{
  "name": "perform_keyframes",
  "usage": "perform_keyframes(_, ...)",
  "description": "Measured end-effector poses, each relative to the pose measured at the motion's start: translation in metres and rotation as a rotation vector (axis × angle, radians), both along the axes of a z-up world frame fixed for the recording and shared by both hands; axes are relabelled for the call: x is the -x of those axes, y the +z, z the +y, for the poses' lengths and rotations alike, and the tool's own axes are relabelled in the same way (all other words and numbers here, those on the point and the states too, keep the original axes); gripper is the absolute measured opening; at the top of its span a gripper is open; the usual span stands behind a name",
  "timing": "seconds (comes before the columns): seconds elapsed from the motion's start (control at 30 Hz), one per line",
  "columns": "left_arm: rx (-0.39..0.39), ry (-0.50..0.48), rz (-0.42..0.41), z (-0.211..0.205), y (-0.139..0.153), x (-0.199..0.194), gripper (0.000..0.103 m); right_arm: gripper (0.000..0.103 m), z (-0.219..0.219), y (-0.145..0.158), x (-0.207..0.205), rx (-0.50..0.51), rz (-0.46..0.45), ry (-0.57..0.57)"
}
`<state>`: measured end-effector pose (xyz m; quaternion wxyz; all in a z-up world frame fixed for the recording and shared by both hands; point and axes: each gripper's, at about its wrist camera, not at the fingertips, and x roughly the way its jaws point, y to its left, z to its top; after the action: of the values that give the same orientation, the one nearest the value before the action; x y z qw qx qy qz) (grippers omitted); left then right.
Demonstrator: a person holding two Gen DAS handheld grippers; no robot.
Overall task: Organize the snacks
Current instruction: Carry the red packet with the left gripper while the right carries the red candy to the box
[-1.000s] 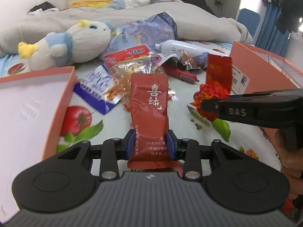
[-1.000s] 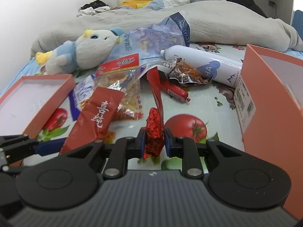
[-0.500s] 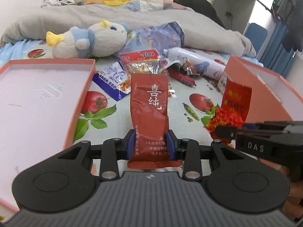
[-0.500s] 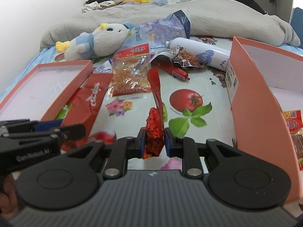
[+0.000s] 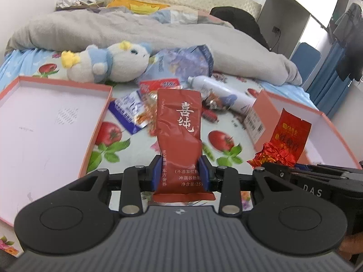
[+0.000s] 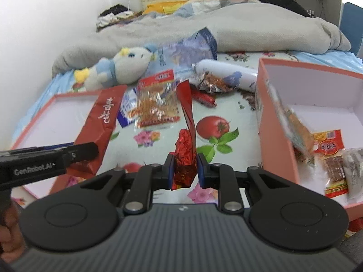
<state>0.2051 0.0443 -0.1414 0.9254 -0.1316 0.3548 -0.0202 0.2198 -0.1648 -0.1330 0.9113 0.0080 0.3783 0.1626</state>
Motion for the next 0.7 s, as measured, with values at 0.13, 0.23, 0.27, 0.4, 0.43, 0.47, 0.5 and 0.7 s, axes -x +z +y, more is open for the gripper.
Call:
perform_keyframes(0.13, 0.007, 0.002, -0.035, -0.015, 0.027, -0.004, 0.037, 0.024, -0.011, 0.026, 0.000, -0.007, -0.041, 0.001)
perform_keyframes(0.23, 0.018, -0.006, -0.059, -0.028, 0.049, -0.007, 0.023, 0.024, -0.021, 0.044, -0.002, -0.015, -0.068, -0.006)
perform_keyframes(0.27, 0.022, -0.010, -0.065, -0.032, 0.056, -0.009, 0.023, 0.024, -0.025, 0.050, -0.003, -0.019, -0.074, -0.011)
perform_keyframes(0.4, -0.008, -0.023, -0.090, -0.050, 0.075, -0.018, 0.022, 0.024, -0.036, 0.064, -0.008, -0.002, -0.089, -0.019)
perform_keyframes(0.43, -0.004, -0.026, -0.092, -0.053, 0.076, -0.020, 0.022, 0.024, -0.040, 0.065, -0.008, -0.002, -0.087, -0.021)
perform_keyframes(0.47, 0.007, -0.028, -0.085, -0.054, 0.073, -0.021, 0.022, 0.024, -0.043, 0.065, -0.008, -0.006, -0.084, -0.019)
perform_keyframes(0.5, 0.014, -0.024, -0.069, -0.055, 0.068, -0.023, 0.022, 0.024, -0.046, 0.065, -0.008, -0.009, -0.082, -0.016)
perform_keyframes(0.7, 0.095, 0.019, 0.050, -0.050, 0.011, -0.030, 0.025, 0.024, -0.062, 0.058, -0.006, -0.001, -0.061, -0.013)
